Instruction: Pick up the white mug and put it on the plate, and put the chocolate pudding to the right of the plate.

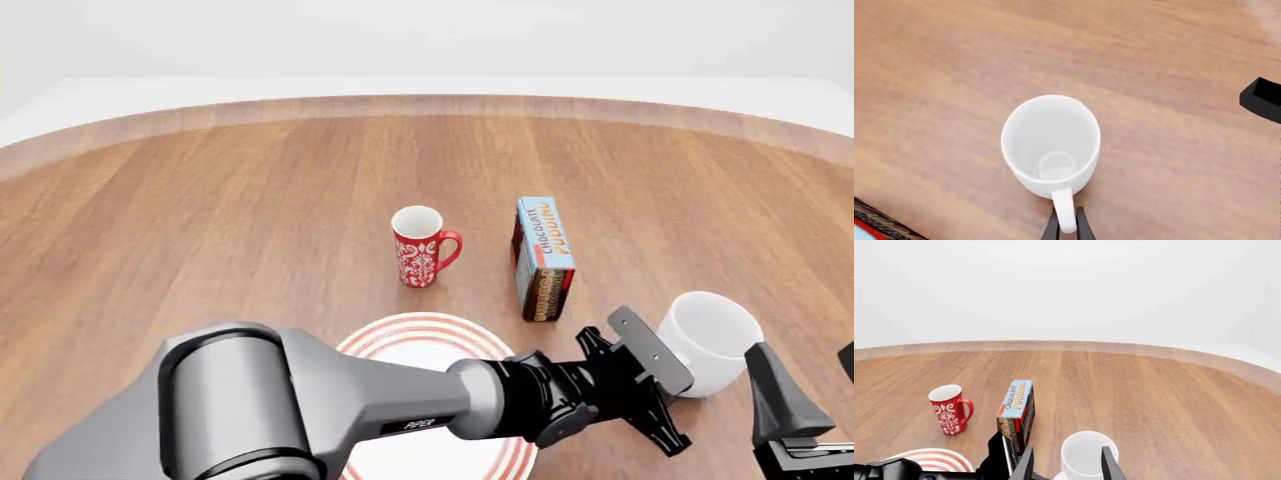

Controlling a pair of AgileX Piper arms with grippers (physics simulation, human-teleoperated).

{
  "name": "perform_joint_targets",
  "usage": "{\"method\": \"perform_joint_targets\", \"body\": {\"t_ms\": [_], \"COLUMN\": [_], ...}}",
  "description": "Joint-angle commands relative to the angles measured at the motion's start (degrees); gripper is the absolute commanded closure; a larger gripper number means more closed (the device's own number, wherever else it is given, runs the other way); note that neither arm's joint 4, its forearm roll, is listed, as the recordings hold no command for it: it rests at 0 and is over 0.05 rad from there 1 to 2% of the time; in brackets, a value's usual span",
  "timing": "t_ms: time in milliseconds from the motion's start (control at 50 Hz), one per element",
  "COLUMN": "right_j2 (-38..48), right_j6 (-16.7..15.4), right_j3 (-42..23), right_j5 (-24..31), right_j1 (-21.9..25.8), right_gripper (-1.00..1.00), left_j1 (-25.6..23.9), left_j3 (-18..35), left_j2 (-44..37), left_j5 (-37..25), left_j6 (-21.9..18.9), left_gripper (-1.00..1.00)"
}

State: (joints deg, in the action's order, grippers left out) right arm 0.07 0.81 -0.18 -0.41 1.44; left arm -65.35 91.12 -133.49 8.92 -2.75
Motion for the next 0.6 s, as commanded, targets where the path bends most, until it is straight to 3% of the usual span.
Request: {"method": "perform_joint_targets", "body": {"t_ms": [20, 600], "right_j2": [0.0, 0.0], "right_j6": [0.0, 0.0], "right_j3": [0.0, 0.0], "right_j5": [0.0, 0.0], "right_j1": [0.0, 0.0], "right_gripper": [-1.00, -1.00], "left_j1": [0.5, 0.5], "left_j3": [-0.2, -0.2], "left_j2": [-1.1, -1.1], "left_j5": [0.6, 0.6], "left_j6": [0.5, 0.5], "left_gripper": [1.00, 1.00]}}
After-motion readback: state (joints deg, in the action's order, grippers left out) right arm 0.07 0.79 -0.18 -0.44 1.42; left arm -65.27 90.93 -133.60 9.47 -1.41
